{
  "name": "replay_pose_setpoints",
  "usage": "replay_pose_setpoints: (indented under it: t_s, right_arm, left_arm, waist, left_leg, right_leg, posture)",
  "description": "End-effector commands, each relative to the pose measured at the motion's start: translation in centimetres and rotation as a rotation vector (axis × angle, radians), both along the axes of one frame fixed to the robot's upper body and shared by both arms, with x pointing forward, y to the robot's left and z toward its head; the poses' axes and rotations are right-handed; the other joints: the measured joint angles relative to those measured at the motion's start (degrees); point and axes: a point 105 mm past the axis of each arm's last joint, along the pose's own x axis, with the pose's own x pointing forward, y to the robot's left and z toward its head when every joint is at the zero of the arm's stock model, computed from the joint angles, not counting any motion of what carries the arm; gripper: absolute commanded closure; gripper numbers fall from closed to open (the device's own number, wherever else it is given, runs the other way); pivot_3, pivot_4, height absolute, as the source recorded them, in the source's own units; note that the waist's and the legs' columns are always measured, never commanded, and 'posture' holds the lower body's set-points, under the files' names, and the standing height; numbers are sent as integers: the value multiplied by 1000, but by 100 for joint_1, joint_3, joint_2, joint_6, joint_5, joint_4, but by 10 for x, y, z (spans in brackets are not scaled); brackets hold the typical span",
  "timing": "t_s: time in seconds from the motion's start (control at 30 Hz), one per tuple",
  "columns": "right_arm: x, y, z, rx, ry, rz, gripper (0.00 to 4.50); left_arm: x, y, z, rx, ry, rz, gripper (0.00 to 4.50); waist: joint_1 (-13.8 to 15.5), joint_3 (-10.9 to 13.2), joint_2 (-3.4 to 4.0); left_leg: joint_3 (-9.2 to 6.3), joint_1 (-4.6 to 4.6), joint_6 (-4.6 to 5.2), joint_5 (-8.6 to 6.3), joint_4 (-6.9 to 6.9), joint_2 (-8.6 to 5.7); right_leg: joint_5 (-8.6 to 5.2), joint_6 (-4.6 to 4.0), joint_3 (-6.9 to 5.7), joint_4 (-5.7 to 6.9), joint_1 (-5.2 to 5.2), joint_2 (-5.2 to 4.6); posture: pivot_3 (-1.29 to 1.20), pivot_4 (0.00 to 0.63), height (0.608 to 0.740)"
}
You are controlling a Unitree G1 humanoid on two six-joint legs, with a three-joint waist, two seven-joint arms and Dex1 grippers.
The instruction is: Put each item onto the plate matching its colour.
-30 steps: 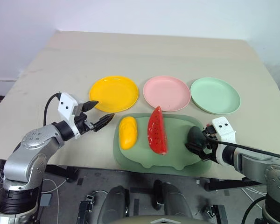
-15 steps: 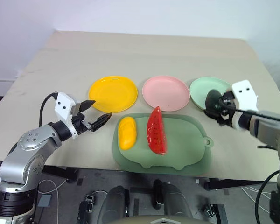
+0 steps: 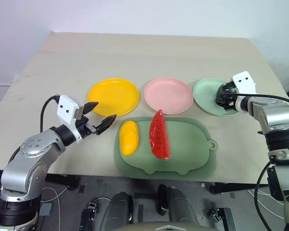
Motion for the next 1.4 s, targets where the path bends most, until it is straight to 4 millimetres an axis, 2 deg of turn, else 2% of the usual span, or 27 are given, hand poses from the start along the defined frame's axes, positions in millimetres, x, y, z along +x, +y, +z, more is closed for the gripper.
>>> replay_pose_setpoints:
  t_s: [0.03, 0.1, 0.2, 0.27, 0.33, 0.47, 0.63, 0.73, 0.87, 1.0, 1.13, 1.27, 1.3, 1.33, 1.4]
  right_arm:
    - [-9, 4, 39, -38, -84, 61, 32]
    - [-20, 13, 52, -43, -110, 115, 32]
    - [-46, 52, 77, 84, -141, 294, 32]
    - [-70, 93, 86, 243, -108, 455, 32]
    - [-88, 119, 83, 324, -49, 543, 32]
    - [-107, 158, 61, 388, 75, 587, 32]
    - [-114, 187, 39, 432, 134, 612, 32]
    - [-116, 196, 27, 446, 167, 610, 32]
    - [-121, 199, 9, 394, 221, 590, 32]
    - [-122, 194, -8, 272, 269, 552, 32]
    - [-122, 179, -23, 135, 292, 507, 32]
    - [-120, 176, -23, 152, 289, 511, 32]
    - [-119, 176, -22, 150, 282, 515, 402]
    - [-117, 176, -20, 143, 271, 525, 558]
    - [-110, 176, -8, 151, 235, 536, 1228]
  left_arm:
    - [-6, 2, 14, 2, -57, 7, 0]
    - [-6, 2, 14, 3, -53, 7, 0]
    - [-5, 2, 13, 4, -49, 4, 0]
    - [-3, 2, 13, 4, -48, 1, 0]
    - [-1, 2, 14, 3, -48, -2, 0]
    - [3, -1, 15, 2, -50, -18, 0]
    - [5, -4, 15, -2, -54, -29, 0]
    - [5, -4, 15, -2, -54, -29, 0]
    - [4, -3, 14, -4, -56, -23, 0]
    - [2, -3, 14, -6, -58, -16, 0]
    - [2, -2, 13, -7, -61, -7, 0]
    - [1, -1, 13, -7, -63, 2, 0]
    - [1, -1, 13, -6, -63, 4, 0]
    - [1, -1, 13, -6, -64, 5, 0]
    - [1, 0, 13, -7, -67, 10, 0]
  waist:
    - [15, 1, 2]
    - [34, 1, 2]
    - [30, 2, 3]
    - [4, 2, 4]
    - [-4, 1, 3]
    - [18, 1, 3]
    - [33, 1, 2]
    - [19, 1, 2]
    - [14, 1, 3]
    - [9, 1, 2]
    - [27, 0, 2]
    - [24, -2, -3]
    - [20, -2, -3]
    - [17, -2, -3]
    - [17, -2, -3]
  left_leg:
    - [0, -1, 0, 0, 0, 1]
    - [-1, 0, 0, 0, 0, 1]
    - [-4, -1, 0, 0, 0, 3]
    - [-2, 1, -1, 0, 0, 4]
    - [-4, 5, -1, 0, -1, 8]
    - [-7, 5, -2, 0, 1, 8]
    - [-7, -4, -2, 0, 2, 0]
    - [-4, -3, -1, 0, 2, -4]
    - [-6, -1, -2, 1, 0, -4]
    - [-5, 0, -2, 1, 0, -4]
    - [-8, 0, -1, 0, 1, -4]
    - [-9, 3, -1, 0, 2, -5]
    - [-8, 3, -1, 0, 1, -5]
    - [-8, 4, -1, 0, 1, -4]
    - [-9, 4, -1, 0, 1, -3]
  right_leg:
    - [0, 0, 0, 0, -1, -1]
    - [0, 0, -1, 1, -1, -1]
    - [0, 0, -2, 2, -1, -1]
    - [0, 0, -2, 3, -1, 1]
    - [0, -1, -2, 5, 1, 5]
    - [0, -2, -3, 7, 2, 3]
    - [0, -2, -4, 7, -3, -6]
    - [0, -2, -3, 6, -2, -8]
    - [0, -2, -4, 9, -3, -2]
    - [0, -2, -3, 9, -3, -2]
    - [0, -2, -4, 7, 0, -3]
    - [-1, -2, -4, 3, 6, -5]
    - [-1, -2, -3, 3, 5, -5]
    - [-1, -1, -4, 4, 5, -3]
    - [-1, -2, -4, 4, 4, -2]
  posture:
    - [0, 150, 740]
    - [0, 150, 740]
    - [0, 150, 740]
    - [0, 150, 740]
    - [0, 150, 740]
    - [0, 150, 740]
    - [0, 150, 740]
    - [0, 150, 740]
    - [0, 150, 740]
    - [0, 150, 740]
    - [0, 150, 740]
    - [0, 150, 740]
    - [0, 150, 740]
    - [0, 150, 740]
    - [0, 150, 740]
